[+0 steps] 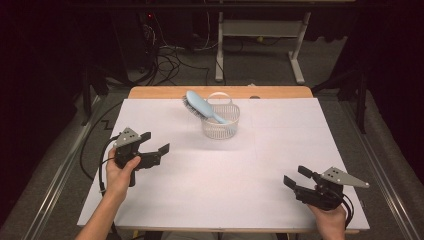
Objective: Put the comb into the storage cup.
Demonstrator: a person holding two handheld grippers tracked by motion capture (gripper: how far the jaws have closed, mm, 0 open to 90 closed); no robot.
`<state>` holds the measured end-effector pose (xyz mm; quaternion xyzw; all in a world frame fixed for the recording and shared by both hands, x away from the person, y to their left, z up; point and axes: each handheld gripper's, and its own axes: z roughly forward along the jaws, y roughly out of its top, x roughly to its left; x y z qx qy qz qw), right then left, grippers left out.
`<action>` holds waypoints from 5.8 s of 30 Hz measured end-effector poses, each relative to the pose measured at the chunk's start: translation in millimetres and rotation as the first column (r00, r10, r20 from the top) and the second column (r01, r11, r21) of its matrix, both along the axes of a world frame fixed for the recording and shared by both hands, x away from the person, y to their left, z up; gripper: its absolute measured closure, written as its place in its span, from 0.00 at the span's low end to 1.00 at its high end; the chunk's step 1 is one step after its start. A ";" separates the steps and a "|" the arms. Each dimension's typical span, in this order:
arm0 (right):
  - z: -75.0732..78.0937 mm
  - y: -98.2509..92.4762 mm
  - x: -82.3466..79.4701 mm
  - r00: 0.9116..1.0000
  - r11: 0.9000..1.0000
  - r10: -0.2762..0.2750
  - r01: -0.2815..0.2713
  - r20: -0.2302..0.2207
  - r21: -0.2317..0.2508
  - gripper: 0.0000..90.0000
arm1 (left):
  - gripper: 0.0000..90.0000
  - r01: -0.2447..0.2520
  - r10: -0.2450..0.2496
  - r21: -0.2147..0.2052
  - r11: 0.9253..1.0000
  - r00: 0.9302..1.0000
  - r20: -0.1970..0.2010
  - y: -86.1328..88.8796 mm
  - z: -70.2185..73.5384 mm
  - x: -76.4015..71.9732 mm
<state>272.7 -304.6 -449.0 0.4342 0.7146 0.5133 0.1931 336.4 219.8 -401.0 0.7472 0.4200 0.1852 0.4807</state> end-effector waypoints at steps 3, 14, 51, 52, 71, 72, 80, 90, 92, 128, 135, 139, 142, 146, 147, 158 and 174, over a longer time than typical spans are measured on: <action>0.0 0.1 0.0 1.000 1.000 0.001 -0.001 0.001 -0.001 0.33 | 0.20 -0.001 0.001 -0.002 1.000 1.000 0.000 0.9 -0.7 -1.0; 0.1 0.0 -0.1 1.000 1.000 0.000 0.000 0.000 0.000 0.33 | 0.20 -0.013 0.013 -0.017 1.000 1.000 -0.007 3.0 -6.8 -4.9; -0.1 -0.4 0.1 1.000 1.000 0.000 0.000 0.000 0.000 0.33 | 0.20 -0.057 0.054 -0.056 0.997 0.998 -0.040 20.3 -24.5 -19.4; -0.1 -0.5 0.0 1.000 1.000 -0.001 0.001 0.000 0.001 0.33 | 0.20 -0.058 0.056 -0.057 0.997 0.998 -0.041 20.6 -25.1 -19.5; -0.4 -0.5 0.4 1.000 1.000 0.001 -0.001 -0.002 0.003 0.33 | 0.20 -0.088 0.086 -0.049 0.995 0.995 -0.051 29.0 -36.7 -22.8; -0.4 -0.4 0.4 1.000 1.000 0.001 -0.001 -0.002 0.003 0.32 | 0.20 -0.088 0.086 -0.046 0.995 0.995 -0.052 29.1 -37.3 -23.0; -0.2 -1.0 0.2 1.000 1.000 -0.001 0.001 -0.001 0.005 0.32 | 0.20 -0.096 0.093 -0.039 0.995 0.994 -0.056 29.3 -41.7 -24.2; 0.1 -1.3 -0.1 1.000 1.000 -0.005 0.005 0.000 0.004 0.33 | 0.20 -0.126 0.124 -0.044 0.991 0.991 -0.047 31.6 -46.6 -26.4; 0.1 -1.3 -0.1 1.000 1.000 -0.004 0.004 0.000 0.004 0.32 | 0.20 -0.126 0.124 -0.040 0.991 0.991 -0.046 31.5 -47.9 -27.4; -0.9 -2.1 0.0 1.000 1.000 0.000 -0.001 -0.012 -0.006 0.32 | 0.20 -0.154 0.152 -0.043 0.987 0.987 -0.046 37.6 -63.7 -42.8; -1.6 -2.4 0.1 1.000 1.000 0.014 -0.014 -0.022 -0.007 0.32 | 0.20 -0.161 0.160 -0.031 0.987 0.986 -0.039 38.3 -65.5 -45.7; -1.4 -2.6 -0.5 1.000 1.000 0.014 -0.014 -0.021 -0.006 0.32 | 0.20 -0.162 0.161 -0.021 0.987 0.986 -0.038 38.4 -67.4 -47.5; -1.5 -3.3 -0.9 1.000 1.000 0.011 -0.011 -0.024 -0.002 0.32 | 0.20 -0.165 0.164 -0.022 0.986 0.986 -0.037 38.8 -67.8 -48.6; -1.5 -3.6 -1.3 1.000 1.000 0.013 -0.013 -0.024 -0.004 0.32 | 0.20 -0.167 0.167 -0.023 0.986 0.985 -0.035 39.5 -68.5 -49.7; -1.6 -3.8 -1.3 1.000 1.000 0.014 -0.014 -0.024 -0.004 0.32 | 0.20 -0.167 0.166 -0.023 0.986 0.985 -0.035 39.6 -68.7 -49.8; -2.3 -6.4 -2.7 0.999 1.000 0.013 -0.013 -0.032 0.001 0.32 | 0.20 -0.172 0.170 -0.038 0.984 0.984 -0.043 42.8 -71.9 -52.2; -4.1 -9.1 -2.9 0.999 1.000 0.007 -0.006 -0.045 0.010 0.32 | 0.20 -0.182 0.179 -0.039 0.983 0.982 -0.059 46.1 -78.3 -55.0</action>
